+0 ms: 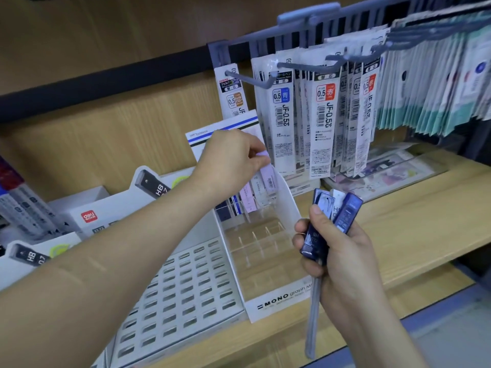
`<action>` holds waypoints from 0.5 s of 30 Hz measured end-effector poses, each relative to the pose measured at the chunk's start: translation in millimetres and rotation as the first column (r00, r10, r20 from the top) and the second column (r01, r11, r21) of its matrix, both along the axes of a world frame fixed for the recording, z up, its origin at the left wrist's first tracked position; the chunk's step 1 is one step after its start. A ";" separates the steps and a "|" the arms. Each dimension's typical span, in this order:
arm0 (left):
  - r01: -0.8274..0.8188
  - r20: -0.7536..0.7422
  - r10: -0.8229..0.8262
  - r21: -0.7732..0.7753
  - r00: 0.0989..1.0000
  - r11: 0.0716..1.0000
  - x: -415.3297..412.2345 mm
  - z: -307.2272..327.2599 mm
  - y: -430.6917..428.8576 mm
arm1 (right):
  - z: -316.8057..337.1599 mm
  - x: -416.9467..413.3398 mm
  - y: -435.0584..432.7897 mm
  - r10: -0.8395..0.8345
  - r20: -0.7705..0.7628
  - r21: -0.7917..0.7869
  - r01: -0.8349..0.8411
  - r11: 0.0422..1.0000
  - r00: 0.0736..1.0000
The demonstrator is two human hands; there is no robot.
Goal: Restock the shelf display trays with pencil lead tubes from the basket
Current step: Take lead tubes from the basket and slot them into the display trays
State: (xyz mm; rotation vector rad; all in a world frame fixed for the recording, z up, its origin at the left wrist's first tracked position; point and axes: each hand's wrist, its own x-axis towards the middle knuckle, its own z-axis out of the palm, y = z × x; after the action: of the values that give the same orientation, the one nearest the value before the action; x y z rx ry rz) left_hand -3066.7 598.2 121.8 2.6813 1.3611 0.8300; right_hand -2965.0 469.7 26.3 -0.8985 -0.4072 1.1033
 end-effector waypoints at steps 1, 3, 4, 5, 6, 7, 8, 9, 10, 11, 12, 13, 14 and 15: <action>-0.001 -0.062 0.003 0.026 0.998 1.000 1.8 -1.4 1.1 | -0.7 0.2 0.7 0.000 -0.006 -0.001 0.000 1.000 1.000; -0.006 -0.122 0.013 0.061 0.992 0.998 4.5 -2.2 2.3 | -2.0 0.2 1.7 0.002 -0.019 -0.006 -0.002 1.000 1.000; -0.003 -0.114 0.009 0.054 0.993 0.999 5.3 -1.6 3.1 | -2.7 0.3 2.0 0.004 -0.025 -0.009 -0.005 1.000 1.000; -0.002 -0.104 0.006 0.038 0.995 0.999 5.6 -0.3 3.9 | -3.1 0.2 2.6 0.007 -0.029 -0.012 -0.008 1.000 1.000; -0.001 -0.102 0.003 0.022 0.995 1.000 5.8 1.5 4.3 | -3.5 0.4 2.7 0.009 -0.033 -0.016 -0.010 1.000 0.999; 0.000 -0.111 0.000 0.006 0.994 1.000 5.6 3.7 5.0 | -3.7 0.6 2.9 0.011 -0.036 -0.019 -0.011 1.000 0.999; 0.004 -0.125 -0.005 -0.007 0.992 1.000 5.3 6.0 6.1 | -3.7 0.9 3.5 0.011 -0.040 -0.019 -0.012 1.000 0.999; 0.011 -0.141 -0.014 -0.020 0.990 1.000 5.3 8.4 7.3 | -3.8 1.2 3.6 0.011 -0.043 -0.019 -0.012 1.000 0.999; 0.016 -0.158 -0.021 -0.034 0.987 0.999 5.1 10.5 8.4 | -3.8 1.2 3.5 0.011 -0.046 -0.017 -0.012 1.000 0.999; 0.019 -0.174 -0.027 -0.048 0.984 0.999 5.1 12.3 9.2 | -3.8 1.0 3.6 0.012 -0.049 -0.014 -0.013 1.000 0.999; 0.022 -0.187 -0.032 -0.057 0.982 0.998 5.1 13.5 9.5 | -3.8 0.5 3.5 0.013 -0.052 -0.011 -0.014 1.000 0.999; 0.027 -0.197 -0.038 -0.057 0.980 0.998 5.3 14.2 9.8 | -4.0 -0.1 3.5 0.015 -0.053 -0.008 -0.015 1.000 0.998; 0.034 -0.201 -0.044 -0.052 0.979 0.998 6.1 14.3 9.2 | -4.3 -0.7 3.4 0.015 -0.052 -0.007 -0.015 1.000 0.999; 0.044 -0.204 -0.052 -0.045 0.978 0.998 6.9 13.9 8.7 | -4.5 -1.1 3.6 0.014 -0.050 -0.007 -0.014 1.000 0.999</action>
State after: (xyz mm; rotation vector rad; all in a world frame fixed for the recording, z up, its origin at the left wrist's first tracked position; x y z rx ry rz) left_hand -3059.8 607.0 135.7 2.8211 1.3269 0.5282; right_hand -2966.1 473.3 21.8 -0.8737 -0.3689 1.1387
